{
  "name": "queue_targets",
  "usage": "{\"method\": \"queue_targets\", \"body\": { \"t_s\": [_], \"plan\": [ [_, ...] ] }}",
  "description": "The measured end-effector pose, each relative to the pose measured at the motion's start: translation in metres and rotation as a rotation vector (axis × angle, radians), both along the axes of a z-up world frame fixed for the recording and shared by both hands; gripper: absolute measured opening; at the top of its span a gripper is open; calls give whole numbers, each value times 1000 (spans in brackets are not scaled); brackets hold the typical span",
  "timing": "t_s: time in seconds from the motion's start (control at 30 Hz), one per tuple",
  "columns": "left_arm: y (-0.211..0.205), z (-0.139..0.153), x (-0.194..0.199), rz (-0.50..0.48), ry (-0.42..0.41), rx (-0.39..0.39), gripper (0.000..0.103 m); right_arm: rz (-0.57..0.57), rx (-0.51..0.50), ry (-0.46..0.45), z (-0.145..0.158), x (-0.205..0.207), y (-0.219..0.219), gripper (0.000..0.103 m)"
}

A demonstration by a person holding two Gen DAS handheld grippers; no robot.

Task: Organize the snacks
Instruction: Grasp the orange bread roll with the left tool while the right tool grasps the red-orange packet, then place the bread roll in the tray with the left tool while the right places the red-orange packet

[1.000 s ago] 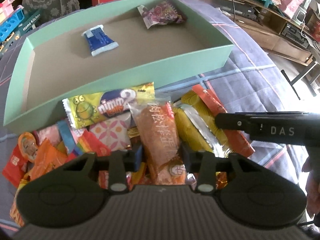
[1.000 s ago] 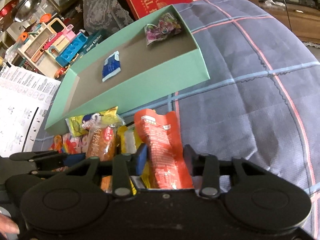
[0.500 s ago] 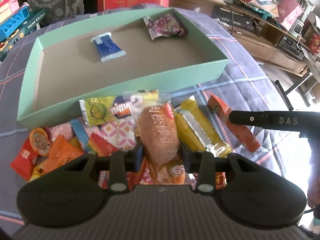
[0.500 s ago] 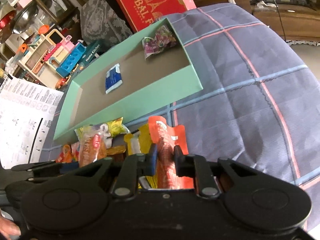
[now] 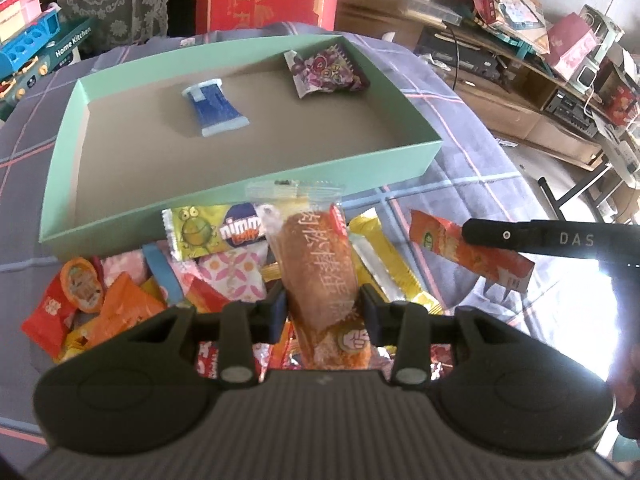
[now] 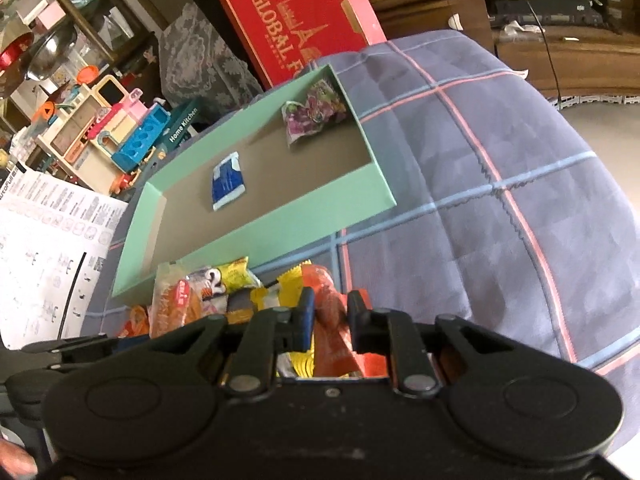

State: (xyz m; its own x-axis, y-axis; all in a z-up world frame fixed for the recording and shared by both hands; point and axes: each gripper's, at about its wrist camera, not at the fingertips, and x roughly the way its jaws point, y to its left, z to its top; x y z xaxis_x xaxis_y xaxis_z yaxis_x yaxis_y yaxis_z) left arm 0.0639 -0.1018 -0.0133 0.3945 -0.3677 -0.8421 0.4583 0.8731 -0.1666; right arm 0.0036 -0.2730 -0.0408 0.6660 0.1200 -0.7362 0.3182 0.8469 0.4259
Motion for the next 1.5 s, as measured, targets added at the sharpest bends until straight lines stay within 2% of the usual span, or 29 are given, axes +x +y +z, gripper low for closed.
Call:
{"method": "queue_targets", "body": {
  "t_s": [0.1,0.13,0.2,0.27,0.33,0.4,0.47,0.6,0.63,0.67,0.7,0.73,0.77,1.0,1.17,1.33,1.5],
  "plan": [
    [-1,-3,0,-4,4,6,38,35,-19,48,-7,5,3,17],
    [-1,-4,0,-5,10,6,38,61,-32,73,-11,6,5,21],
    [-1,-7,0,-6,18,10,38,76,-62,104,-18,7,11,36],
    [-1,-10,0,-6,24,11,38,85,-79,121,-23,6,15,59],
    [-1,-13,2,-5,32,12,38,95,-84,138,-29,8,18,65],
    [-1,-14,2,-7,36,12,38,113,-92,153,-34,11,21,65],
    [-1,-15,3,-9,38,11,38,120,-144,159,-39,12,25,65],
    [1,-17,4,-10,46,11,38,156,-201,134,-42,10,28,62],
    [1,-17,4,-8,48,12,38,183,-239,137,-43,10,33,59],
    [0,-18,5,-6,50,11,38,223,-276,145,-43,10,40,50],
    [0,-18,5,-4,52,9,38,244,-279,148,-42,9,43,43],
    [-1,-18,4,-4,53,7,38,250,-253,151,-40,8,43,28],
    [-1,-18,4,-5,52,5,38,243,-222,152,-39,8,42,24],
    [0,-9,0,-12,29,4,38,145,-163,131,-32,-1,31,23],
    [2,8,9,-3,5,-26,38,115,-165,52,3,2,22,23],
    [-5,38,33,0,-70,-37,38,92,-141,-29,40,29,7,23],
    [-14,62,74,24,-117,-44,38,92,-142,-82,64,69,-1,23]
  ]
}}
